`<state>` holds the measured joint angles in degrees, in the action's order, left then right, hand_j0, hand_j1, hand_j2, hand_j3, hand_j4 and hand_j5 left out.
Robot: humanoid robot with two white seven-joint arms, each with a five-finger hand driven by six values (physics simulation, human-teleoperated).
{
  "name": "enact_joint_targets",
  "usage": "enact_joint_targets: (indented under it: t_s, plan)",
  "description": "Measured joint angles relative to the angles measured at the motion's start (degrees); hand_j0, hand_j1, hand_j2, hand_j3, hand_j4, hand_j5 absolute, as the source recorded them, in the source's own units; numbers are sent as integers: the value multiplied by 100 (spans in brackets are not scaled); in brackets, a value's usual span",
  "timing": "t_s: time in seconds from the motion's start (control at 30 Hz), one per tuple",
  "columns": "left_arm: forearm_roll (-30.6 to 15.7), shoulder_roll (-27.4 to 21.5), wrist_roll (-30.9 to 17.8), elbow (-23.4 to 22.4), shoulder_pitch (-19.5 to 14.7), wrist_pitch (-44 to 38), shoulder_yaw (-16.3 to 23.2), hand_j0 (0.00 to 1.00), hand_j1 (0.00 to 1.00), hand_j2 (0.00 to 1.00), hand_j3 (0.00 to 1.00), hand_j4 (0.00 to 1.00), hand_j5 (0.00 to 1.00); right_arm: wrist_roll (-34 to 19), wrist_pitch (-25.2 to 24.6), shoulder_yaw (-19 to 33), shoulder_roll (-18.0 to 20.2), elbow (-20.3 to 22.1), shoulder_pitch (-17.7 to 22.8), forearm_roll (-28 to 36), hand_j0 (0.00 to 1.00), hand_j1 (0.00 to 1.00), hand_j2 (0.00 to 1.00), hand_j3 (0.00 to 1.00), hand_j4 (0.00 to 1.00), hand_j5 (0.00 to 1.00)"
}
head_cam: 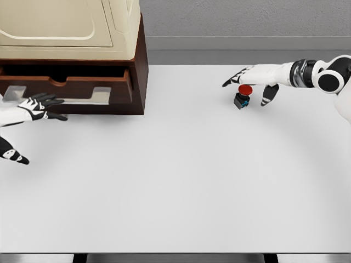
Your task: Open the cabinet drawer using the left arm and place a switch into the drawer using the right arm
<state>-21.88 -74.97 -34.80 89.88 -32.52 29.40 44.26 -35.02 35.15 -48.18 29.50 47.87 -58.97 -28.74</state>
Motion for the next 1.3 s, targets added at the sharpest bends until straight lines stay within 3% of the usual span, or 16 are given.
enact_joint_targets:
  t_s: [0.47, 1.13, 1.3]
  plan:
    - [-269, -444, -18, 166, 114, 488, 229, 100, 100, 100, 100, 100, 100, 0, 0, 0, 0, -2, 0, 1, 100, 100, 100, 100, 100, 100]
    - [-1356, -1158, -94, 533, 321, 533, 454, 100, 100, 100, 100, 100, 100, 0, 0, 0, 6, -6, 9, 0, 100, 100, 100, 100, 100, 100]
    - [-1346, -1249, -95, 558, 321, 554, 518, 100, 100, 100, 100, 100, 100, 0, 0, -20, 1, -8, 0, -4, 100, 100, 100, 100, 100, 100]
